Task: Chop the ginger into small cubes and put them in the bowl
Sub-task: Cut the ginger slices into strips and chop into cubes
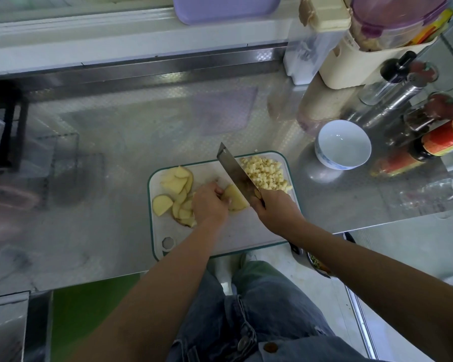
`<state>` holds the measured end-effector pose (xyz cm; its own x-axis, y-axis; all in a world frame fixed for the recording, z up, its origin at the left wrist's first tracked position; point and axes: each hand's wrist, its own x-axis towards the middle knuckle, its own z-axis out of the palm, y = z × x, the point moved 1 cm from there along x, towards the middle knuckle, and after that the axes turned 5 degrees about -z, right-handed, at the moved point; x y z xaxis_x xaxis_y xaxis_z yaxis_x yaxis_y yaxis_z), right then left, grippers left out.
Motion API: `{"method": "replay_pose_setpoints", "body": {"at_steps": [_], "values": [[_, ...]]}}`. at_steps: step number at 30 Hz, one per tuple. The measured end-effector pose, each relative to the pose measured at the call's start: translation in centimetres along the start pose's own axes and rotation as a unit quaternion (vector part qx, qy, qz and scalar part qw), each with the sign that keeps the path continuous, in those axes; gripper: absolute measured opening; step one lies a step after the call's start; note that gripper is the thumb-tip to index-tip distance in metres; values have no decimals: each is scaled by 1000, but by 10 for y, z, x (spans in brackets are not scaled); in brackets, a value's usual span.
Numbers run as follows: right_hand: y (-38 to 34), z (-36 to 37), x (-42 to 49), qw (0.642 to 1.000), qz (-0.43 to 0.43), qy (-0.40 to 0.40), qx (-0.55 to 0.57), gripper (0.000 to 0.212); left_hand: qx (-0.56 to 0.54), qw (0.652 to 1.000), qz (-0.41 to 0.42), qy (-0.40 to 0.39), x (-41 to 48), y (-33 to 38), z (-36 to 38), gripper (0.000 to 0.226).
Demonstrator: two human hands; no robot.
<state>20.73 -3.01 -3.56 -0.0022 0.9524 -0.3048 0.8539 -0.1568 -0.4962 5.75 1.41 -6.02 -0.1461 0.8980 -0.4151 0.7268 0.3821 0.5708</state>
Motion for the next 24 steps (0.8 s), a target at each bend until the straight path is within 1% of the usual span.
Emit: {"method": "replay_pose_setpoints", "body": {"at_steps": [2, 6, 11, 14, 20, 24], "values": [[-1, -6, -1, 1000, -11, -13, -12, 35, 4, 1000, 3, 4, 0, 0, 0, 18], [-3, -9, -2, 998, -14, -46, -34, 30, 14, 1000, 9, 1, 1, 1, -1, 19], [-5, -4, -1, 998, 4, -53, -34, 28, 13, 1000, 5, -13, 2, 2, -1, 19], [-7, 4, 1, 997, 18, -58, -45, 31, 9, 1000, 1, -17, 2, 2, -2, 19], [-8, 19, 2, 998, 18, -33, -49, 23, 0, 1000, -5, -15, 2, 2, -2, 18], [-5, 22, -1, 998, 10, -15, -52, 27, 1, 1000, 6, -9, 1, 1, -2, 16]]}}
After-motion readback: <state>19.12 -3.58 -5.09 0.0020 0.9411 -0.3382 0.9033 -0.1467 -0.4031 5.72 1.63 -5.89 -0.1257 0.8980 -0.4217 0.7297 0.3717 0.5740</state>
